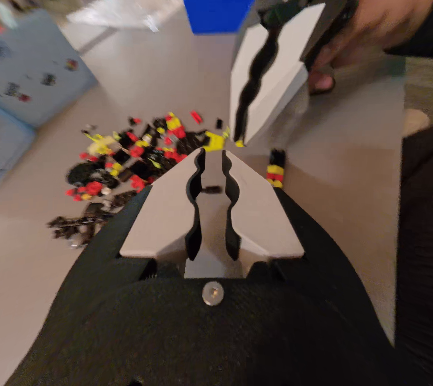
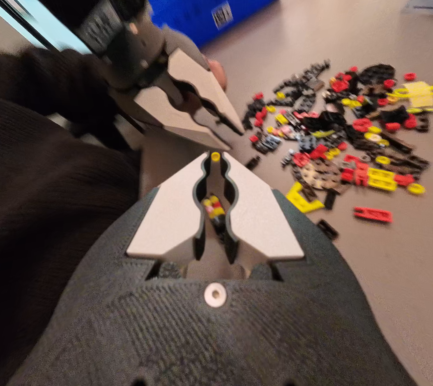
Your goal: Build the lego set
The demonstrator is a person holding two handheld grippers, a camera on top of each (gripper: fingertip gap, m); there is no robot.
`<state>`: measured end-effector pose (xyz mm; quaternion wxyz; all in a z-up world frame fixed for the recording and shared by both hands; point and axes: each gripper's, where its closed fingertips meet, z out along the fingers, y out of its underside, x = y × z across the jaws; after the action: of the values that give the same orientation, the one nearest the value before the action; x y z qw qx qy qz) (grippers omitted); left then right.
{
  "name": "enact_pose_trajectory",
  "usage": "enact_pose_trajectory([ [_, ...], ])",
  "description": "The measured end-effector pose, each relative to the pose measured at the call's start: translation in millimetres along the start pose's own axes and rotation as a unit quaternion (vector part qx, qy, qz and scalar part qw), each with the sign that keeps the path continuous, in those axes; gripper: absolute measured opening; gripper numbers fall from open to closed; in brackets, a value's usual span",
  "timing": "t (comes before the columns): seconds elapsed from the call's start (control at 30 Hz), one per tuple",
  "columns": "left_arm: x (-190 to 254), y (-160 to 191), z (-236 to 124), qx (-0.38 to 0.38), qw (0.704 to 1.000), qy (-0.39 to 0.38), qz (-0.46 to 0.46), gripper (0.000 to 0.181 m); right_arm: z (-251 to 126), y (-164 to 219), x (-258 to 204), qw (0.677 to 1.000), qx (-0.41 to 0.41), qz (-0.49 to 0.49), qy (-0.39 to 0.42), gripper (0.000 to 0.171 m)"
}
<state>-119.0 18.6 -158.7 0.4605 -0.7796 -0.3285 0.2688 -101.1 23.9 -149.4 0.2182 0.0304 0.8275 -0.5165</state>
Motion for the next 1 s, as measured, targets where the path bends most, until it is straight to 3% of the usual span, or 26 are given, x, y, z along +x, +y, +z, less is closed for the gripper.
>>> enact_pose_trajectory([
  [0.1,-15,-31,-16,0.085,0.994,-0.057,0.029,0.008,-16,-34,-18,0.983,0.112,0.102,-0.1,0.006],
  [0.27,-3,-56,-34,0.16,0.977,-0.08,0.112,0.007,-45,-65,-13,0.917,0.235,0.256,-0.196,0.005],
  [0.4,8,-64,-36,0.181,0.969,-0.091,0.143,0.003,-45,-68,-13,0.896,0.243,0.301,-0.22,0.006],
  [1.0,14,-74,-42,0.211,0.965,-0.084,0.134,0.008,-23,-64,-33,0.884,0.219,0.328,-0.251,0.006],
])
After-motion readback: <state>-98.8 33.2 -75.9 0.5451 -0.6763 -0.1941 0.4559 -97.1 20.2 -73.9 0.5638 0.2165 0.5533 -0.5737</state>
